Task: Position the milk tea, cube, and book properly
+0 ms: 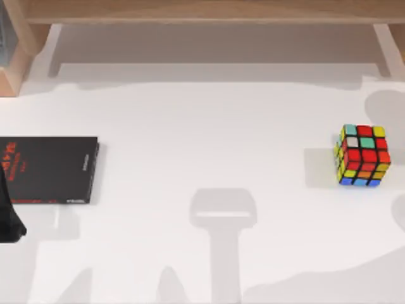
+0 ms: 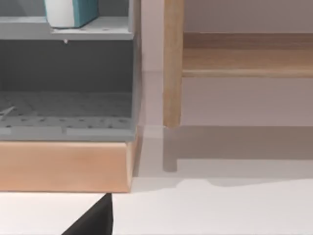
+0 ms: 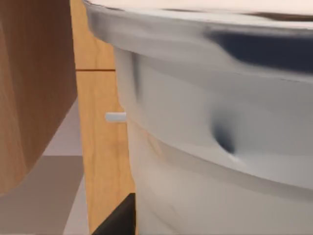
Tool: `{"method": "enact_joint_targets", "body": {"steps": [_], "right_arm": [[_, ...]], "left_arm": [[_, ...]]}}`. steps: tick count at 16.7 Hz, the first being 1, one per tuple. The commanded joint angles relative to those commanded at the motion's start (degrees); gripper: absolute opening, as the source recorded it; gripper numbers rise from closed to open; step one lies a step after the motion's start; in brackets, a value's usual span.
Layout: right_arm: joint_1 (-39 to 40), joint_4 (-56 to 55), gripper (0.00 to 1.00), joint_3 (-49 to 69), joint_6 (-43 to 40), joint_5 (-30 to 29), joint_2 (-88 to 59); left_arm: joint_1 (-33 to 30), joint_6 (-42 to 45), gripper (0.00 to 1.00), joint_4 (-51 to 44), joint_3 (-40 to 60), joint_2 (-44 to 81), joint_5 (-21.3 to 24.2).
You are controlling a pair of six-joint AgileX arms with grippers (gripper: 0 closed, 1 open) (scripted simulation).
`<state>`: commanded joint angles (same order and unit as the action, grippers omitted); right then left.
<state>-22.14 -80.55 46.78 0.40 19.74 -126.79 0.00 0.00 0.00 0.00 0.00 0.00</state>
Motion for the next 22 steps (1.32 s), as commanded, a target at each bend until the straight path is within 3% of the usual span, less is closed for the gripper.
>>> {"method": "enact_joint_targets", "body": {"steps": [12, 22], "right_arm": [[0.0, 0.0, 0.98, 0.0, 0.0, 0.0, 0.0], [0.0, -0.2, 1.0, -0.2, 0.0, 0.1, 0.2]], "left_arm": [[0.0, 0.0, 1.0, 0.0, 0.0, 0.0, 0.0], [0.0, 0.0, 1.0, 0.0, 0.0, 0.0, 0.0]]}}
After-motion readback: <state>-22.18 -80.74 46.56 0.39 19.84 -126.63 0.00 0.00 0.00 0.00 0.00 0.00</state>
